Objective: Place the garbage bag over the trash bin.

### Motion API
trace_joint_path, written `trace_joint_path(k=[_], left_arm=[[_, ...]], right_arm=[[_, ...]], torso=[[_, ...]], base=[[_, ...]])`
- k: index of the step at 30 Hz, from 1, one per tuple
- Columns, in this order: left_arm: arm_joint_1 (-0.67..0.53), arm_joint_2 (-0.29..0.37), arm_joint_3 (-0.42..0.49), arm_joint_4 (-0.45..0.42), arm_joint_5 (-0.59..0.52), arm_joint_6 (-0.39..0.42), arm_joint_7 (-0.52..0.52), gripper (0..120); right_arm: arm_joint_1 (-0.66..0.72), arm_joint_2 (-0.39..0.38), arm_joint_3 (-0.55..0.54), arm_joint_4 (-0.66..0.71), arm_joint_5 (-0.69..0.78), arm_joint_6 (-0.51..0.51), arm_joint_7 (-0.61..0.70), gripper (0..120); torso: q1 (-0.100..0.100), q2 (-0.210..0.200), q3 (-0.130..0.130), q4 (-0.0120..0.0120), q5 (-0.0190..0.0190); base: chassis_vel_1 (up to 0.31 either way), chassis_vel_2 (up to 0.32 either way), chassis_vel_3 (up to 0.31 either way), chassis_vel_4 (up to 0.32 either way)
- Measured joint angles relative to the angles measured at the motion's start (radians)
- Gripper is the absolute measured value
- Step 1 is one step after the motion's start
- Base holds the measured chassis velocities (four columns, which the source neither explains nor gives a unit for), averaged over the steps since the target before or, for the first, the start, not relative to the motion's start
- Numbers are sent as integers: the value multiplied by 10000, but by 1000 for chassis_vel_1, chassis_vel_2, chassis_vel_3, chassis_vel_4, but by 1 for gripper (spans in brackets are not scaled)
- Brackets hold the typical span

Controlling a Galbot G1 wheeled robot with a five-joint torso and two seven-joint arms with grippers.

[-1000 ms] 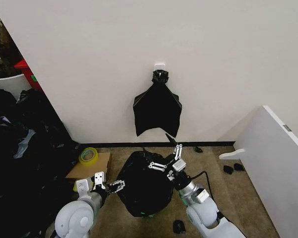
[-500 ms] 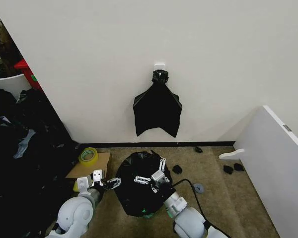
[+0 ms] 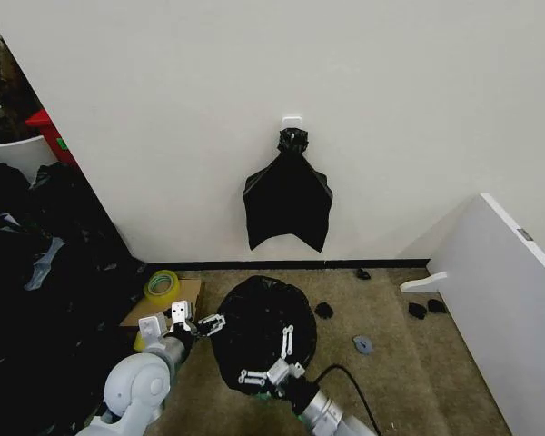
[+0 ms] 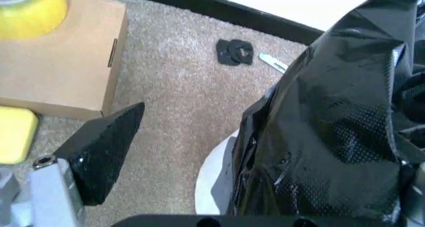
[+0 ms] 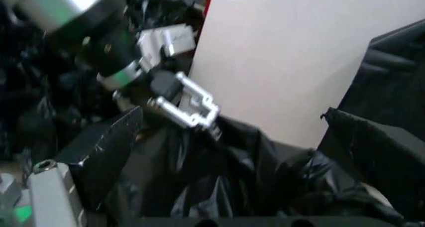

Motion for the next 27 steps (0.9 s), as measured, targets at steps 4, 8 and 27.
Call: trace_joint_path(k=[4,8,27], left_arm=[[64,35,-41,-63,-5,4,-8,100],[99,65,-100,-173,-47,7,-22,100],[152,107,-181,-942,-512,159,-158,100]], right_arm=[[11,99,-159,-137,-304,-320,191,100],[35,137,-189,-379,-682,-407,266,100],[68,268,-236,-884,-648,-192,288,100]], torso=[[0,0,0,0,0],[0,0,0,1,-1],[0,0,1,-1,-2]], base=[[0,0,0,0],[0,0,0,0],[0,0,0,0]])
